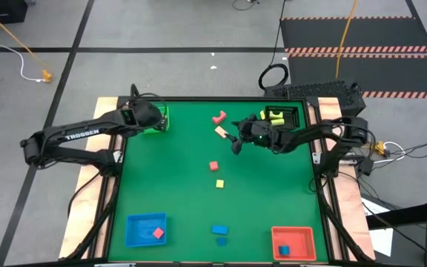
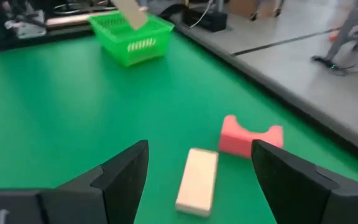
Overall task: Sort & place blocks by color
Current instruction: Put the bottom light orange block into the green bin
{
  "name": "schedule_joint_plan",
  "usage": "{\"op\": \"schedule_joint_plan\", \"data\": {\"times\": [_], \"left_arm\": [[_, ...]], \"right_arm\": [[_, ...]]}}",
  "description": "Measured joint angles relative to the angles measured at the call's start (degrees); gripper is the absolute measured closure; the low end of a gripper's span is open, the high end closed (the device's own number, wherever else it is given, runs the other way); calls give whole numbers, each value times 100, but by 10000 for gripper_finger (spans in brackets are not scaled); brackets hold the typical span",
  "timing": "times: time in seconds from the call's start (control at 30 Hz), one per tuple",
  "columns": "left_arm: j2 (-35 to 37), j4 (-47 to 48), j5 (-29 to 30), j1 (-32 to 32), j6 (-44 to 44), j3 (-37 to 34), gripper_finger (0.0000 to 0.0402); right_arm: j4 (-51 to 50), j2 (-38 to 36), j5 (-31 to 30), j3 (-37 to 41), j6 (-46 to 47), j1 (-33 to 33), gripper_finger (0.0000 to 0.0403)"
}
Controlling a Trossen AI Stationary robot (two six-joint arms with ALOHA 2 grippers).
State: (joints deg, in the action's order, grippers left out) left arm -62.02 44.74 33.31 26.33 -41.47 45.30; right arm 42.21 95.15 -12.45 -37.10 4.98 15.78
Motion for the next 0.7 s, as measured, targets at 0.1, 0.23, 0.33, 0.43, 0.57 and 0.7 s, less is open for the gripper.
{"op": "schedule_joint_plan", "data": {"times": [0.1,0.23,0.33,0.43,0.57,0.7], "left_arm": [[-102,0,-62,76,28,0,330],[-152,-17,-95,130,35,0,331],[-148,-137,-311,140,117,0,337],[-146,-150,-333,140,127,0,332],[-146,-141,-333,140,130,0,297],[-146,-141,-332,140,141,0,259]], "right_arm": [[245,255,94,4,67,32,129],[550,501,115,4,26,32,129],[688,631,233,4,44,32,129],[732,700,227,4,39,28,129],[735,700,227,4,49,28,129],[731,700,227,4,41,28,129]]}}
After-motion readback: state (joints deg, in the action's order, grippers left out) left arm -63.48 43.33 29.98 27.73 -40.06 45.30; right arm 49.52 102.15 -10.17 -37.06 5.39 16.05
